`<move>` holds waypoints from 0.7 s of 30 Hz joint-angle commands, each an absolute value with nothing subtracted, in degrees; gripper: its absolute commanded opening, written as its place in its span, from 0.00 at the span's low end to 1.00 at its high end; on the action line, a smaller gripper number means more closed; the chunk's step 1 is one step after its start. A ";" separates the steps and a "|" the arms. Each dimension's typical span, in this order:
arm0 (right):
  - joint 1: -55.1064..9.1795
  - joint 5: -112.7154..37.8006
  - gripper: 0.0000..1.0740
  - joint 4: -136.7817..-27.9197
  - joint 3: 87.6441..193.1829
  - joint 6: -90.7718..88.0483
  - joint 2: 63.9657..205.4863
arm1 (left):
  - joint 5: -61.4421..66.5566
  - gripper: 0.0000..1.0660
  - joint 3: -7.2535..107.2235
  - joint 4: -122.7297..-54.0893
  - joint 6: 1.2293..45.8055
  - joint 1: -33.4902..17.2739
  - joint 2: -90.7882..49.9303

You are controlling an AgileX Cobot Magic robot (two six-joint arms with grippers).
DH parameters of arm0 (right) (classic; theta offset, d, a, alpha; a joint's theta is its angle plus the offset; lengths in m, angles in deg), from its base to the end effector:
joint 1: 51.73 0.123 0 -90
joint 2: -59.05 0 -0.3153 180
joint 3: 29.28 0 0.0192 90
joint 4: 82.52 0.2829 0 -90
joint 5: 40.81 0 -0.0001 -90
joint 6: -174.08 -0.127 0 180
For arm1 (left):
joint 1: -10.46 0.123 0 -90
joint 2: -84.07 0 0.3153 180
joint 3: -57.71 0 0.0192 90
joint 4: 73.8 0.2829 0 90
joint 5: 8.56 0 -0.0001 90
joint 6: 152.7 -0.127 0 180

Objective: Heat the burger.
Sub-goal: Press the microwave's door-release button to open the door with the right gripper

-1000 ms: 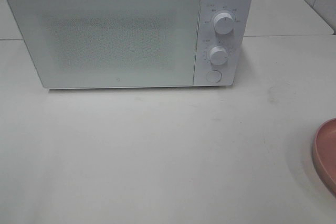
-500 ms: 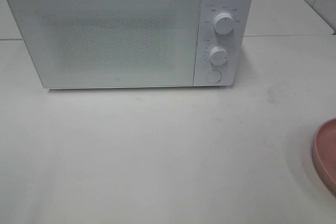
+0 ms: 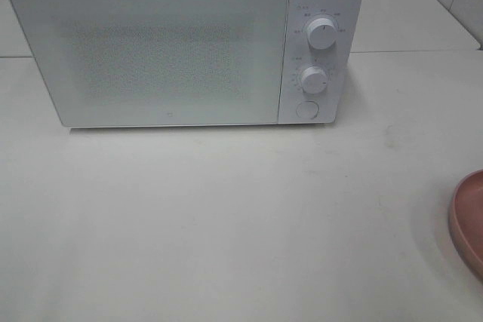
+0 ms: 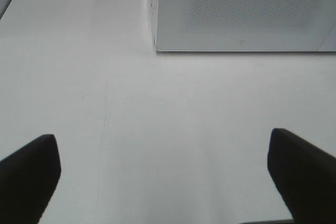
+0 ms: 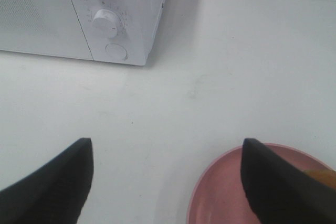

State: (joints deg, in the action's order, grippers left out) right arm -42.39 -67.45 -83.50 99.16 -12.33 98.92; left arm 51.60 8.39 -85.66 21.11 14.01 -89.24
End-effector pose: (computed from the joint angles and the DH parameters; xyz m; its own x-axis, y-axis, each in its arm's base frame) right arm 0.1514 0.0239 0.2774 -0.4771 0.0193 -0.8786 -0.1101 0.9906 0.0815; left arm 0.0247 -0.0212 0.2797 -0.4314 -0.0229 -0.9019 0.1012 0.9921 -0.0736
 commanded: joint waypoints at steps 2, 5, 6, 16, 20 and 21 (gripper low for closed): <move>-42.79 -60.40 0.70 -83.44 98.13 -11.88 103.39 | 50.74 0.96 8.27 -85.83 21.34 14.29 -90.62; -42.79 -57.43 0.70 -83.44 98.01 -11.88 106.82 | 50.74 0.96 8.27 -85.83 21.34 14.29 -90.62; -42.79 -56.62 0.70 -83.44 98.01 -11.88 108.03 | 50.74 0.96 8.27 -85.83 21.34 14.29 -90.62; -42.79 -44.88 0.70 -83.61 98.01 -12.56 119.89 | 50.74 0.96 8.27 -85.83 21.34 14.29 -90.62; -42.79 -37.77 0.70 -83.61 98.01 -12.56 125.04 | 50.74 0.96 8.27 -85.83 21.34 14.29 -90.62; -42.79 -37.77 0.70 -83.61 98.01 -12.56 125.04 | 50.74 0.96 8.27 -85.83 21.34 14.29 -90.62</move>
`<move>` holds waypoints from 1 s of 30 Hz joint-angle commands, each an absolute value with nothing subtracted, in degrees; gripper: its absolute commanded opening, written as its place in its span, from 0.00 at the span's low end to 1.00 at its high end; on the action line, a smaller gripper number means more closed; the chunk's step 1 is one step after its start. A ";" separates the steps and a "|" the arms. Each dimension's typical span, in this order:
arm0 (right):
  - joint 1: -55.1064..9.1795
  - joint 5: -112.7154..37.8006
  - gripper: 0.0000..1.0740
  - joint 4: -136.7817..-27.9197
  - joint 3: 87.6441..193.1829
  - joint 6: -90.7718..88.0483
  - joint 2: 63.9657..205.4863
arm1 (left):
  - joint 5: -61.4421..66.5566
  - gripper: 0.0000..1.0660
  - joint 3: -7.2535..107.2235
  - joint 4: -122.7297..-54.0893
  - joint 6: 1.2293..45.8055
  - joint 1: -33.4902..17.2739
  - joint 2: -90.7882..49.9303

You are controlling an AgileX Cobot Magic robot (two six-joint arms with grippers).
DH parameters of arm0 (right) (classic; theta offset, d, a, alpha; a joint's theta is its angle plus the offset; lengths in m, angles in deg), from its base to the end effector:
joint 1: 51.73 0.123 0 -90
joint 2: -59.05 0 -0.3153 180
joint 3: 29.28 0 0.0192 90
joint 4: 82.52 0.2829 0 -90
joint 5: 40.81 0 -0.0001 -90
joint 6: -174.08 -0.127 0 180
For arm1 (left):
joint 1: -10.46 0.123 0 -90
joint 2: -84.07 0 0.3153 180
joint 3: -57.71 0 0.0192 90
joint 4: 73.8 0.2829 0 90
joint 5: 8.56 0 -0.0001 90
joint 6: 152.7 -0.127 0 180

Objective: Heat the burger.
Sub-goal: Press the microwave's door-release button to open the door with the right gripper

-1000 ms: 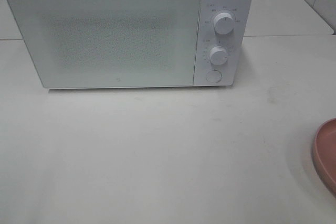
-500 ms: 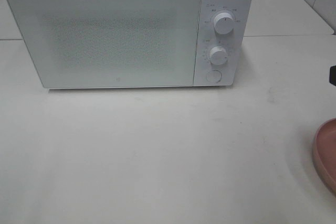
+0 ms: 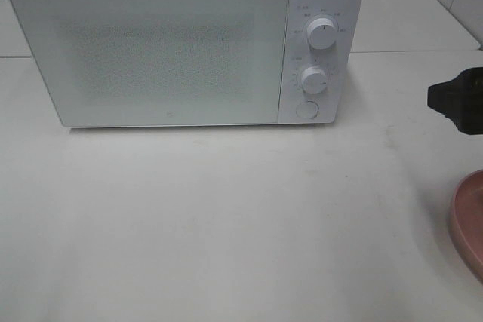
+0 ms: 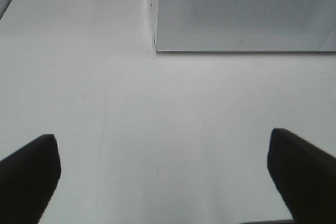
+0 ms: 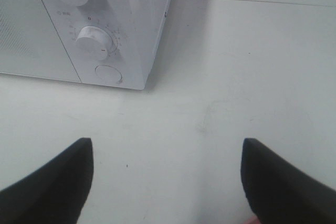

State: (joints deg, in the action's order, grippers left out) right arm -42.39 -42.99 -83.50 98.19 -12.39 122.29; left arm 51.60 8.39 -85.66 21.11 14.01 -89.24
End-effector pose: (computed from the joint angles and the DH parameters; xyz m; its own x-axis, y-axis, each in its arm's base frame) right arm 0.2302 0.0378 0.2392 -0.4758 0.0187 -0.8793 -0.1167 0.9896 0.0842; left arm 0.0247 -0.0212 0.2797 -0.4314 -0.0229 -0.9019 0.1012 0.9921 -0.0736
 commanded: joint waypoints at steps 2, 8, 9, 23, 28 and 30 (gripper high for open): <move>-42.79 -32.79 0.70 -83.61 98.01 -12.56 130.09 | 50.74 0.96 8.27 -85.83 21.34 14.29 -90.62; -42.67 -27.23 0.70 -83.61 98.01 -11.47 135.47 | 50.74 0.96 8.27 -85.83 21.34 14.29 -90.62; -42.67 -25.86 0.70 -83.61 98.01 -10.84 136.56 | 50.74 0.96 8.27 -85.83 21.34 14.29 -90.62; -33.05 -0.82 0.70 -66.54 93.20 6.57 148.94 | 50.74 0.96 8.27 -85.83 21.34 14.29 -90.62; -27.09 5.71 0.70 -57.43 92.86 10.93 152.09 | 50.74 0.96 8.27 -85.83 21.34 14.29 -90.62; -24.11 9.15 0.70 -53.53 92.86 11.96 153.40 | 50.74 0.96 8.27 -85.83 21.34 14.29 -90.62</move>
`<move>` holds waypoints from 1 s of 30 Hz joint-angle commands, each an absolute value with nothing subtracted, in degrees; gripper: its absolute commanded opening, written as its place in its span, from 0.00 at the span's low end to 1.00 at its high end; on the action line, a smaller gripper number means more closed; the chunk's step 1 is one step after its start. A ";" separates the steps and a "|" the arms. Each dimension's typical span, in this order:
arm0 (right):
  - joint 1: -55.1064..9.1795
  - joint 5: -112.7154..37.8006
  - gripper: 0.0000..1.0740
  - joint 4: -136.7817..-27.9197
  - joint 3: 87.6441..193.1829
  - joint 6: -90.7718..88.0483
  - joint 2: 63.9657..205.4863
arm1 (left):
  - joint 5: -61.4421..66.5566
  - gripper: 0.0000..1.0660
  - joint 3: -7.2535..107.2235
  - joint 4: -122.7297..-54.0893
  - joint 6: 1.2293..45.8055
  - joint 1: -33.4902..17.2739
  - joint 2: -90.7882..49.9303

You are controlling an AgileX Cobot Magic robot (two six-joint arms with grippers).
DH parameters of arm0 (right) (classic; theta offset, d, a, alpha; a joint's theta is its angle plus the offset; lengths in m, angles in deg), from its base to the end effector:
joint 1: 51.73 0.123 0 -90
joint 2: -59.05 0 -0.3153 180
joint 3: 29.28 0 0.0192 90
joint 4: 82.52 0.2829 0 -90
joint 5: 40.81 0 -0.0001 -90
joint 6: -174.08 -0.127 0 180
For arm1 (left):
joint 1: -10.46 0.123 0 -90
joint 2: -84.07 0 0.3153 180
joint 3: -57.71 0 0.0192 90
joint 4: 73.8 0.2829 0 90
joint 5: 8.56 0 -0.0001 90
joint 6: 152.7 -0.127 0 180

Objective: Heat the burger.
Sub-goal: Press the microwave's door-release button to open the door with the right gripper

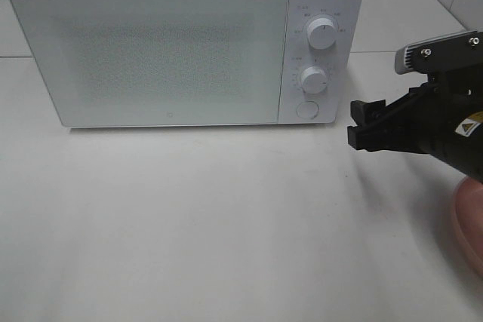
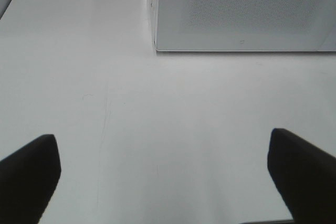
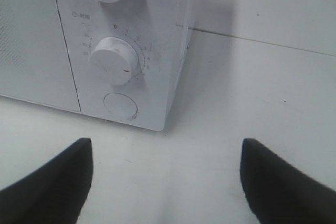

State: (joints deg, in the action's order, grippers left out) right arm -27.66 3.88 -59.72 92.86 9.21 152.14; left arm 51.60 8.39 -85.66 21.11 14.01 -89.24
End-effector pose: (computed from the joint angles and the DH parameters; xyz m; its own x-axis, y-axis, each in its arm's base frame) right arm 0.2761 0.0855 0.1608 -0.2950 -0.1041 -0.9498 -0.1488 0.9869 -0.0619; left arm 0.0247 -0.0212 0.2797 -0.4314 -0.0229 -0.9019 0.1012 0.9921 -0.0736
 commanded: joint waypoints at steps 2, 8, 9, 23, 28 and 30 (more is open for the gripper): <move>-19.81 13.85 0.70 -48.43 92.92 11.96 155.41 | 50.74 0.96 8.27 -85.83 21.34 14.29 -90.62; -14.48 18.84 0.70 -43.22 92.92 11.90 158.10 | 50.74 0.96 8.27 -85.83 21.34 14.29 -90.62; -12.54 20.67 0.70 -40.98 92.92 11.73 158.90 | 50.74 0.96 8.27 -85.83 21.34 14.29 -90.62; -7.15 25.20 0.70 -37.26 92.97 8.12 164.63 | 50.74 0.96 8.27 -85.83 21.34 14.29 -90.62; -7.15 25.94 0.70 -37.43 92.97 6.40 165.04 | 50.74 0.96 8.27 -85.83 21.34 14.29 -90.62; -7.15 26.86 0.70 -37.49 92.97 5.89 165.04 | 50.74 0.96 8.27 -85.83 21.34 14.29 -90.62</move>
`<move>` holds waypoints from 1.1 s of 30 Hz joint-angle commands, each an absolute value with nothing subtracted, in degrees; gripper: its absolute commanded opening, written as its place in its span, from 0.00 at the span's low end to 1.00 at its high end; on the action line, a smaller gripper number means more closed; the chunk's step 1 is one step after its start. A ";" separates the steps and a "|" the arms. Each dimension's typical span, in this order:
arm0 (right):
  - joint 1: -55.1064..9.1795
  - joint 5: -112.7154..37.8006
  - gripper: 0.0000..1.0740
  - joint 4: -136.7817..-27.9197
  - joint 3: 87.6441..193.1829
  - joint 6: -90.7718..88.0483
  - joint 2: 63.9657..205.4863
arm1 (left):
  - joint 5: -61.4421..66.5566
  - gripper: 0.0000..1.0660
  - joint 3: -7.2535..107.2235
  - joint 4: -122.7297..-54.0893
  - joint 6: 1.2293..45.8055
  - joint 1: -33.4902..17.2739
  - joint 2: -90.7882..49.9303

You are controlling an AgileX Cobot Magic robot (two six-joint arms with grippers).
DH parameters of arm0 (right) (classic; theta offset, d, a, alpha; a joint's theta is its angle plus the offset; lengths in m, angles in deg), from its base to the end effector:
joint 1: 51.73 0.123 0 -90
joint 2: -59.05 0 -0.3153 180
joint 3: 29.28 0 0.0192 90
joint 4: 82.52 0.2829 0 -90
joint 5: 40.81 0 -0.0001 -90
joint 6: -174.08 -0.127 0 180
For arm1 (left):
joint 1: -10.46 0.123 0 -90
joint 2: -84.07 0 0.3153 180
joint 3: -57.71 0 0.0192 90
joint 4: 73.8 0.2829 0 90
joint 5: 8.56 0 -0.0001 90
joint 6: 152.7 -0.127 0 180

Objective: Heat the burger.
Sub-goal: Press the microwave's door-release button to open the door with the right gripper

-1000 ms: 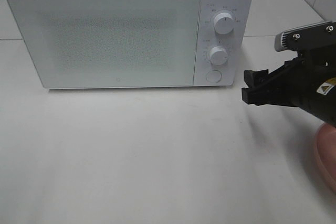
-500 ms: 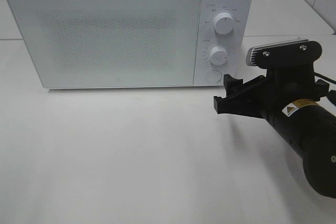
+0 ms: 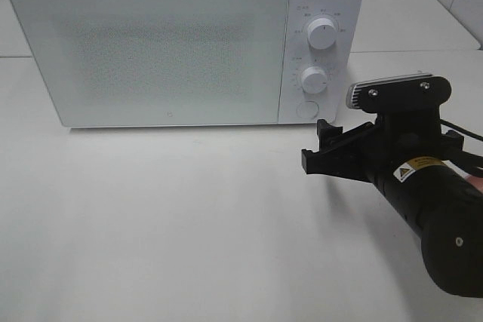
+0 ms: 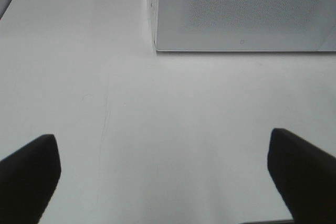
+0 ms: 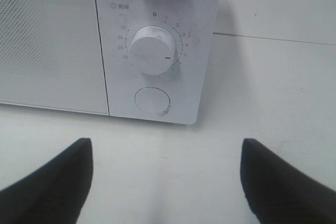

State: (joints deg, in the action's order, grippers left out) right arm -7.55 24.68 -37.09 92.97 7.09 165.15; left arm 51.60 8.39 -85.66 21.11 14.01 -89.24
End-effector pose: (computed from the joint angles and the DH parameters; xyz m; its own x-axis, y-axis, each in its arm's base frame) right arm 0.2561 0.1341 0.1314 -0.2196 -0.0322 -0.9751 -0.0490 0.9986 -0.0219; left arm 0.0247 -0.0212 0.2797 -0.4314 -0.0229 -0.9019 0.1012 0.9921 -0.0736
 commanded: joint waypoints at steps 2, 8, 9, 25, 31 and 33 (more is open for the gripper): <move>-7.15 27.37 0.70 -37.55 92.97 5.60 165.04 | 50.74 0.96 8.27 -85.83 21.34 14.29 -90.62; -7.15 27.60 0.70 -37.43 92.97 -0.53 165.04 | 50.74 0.96 8.27 -85.83 21.34 14.29 -90.62; -7.15 27.49 0.69 -37.37 92.97 -4.37 165.04 | 50.74 0.96 8.27 -85.83 21.34 14.29 -90.62; -7.15 27.26 0.36 -37.32 92.97 -54.85 165.04 | 50.74 0.96 8.27 -85.83 21.34 14.29 -90.62; -7.15 27.26 0.12 -37.14 92.97 -69.23 165.04 | 50.74 0.96 8.27 -85.83 21.34 14.29 -90.62; -7.15 27.03 0.10 -37.14 92.97 -70.37 165.04 | 50.74 0.96 8.27 -85.83 21.34 14.29 -90.62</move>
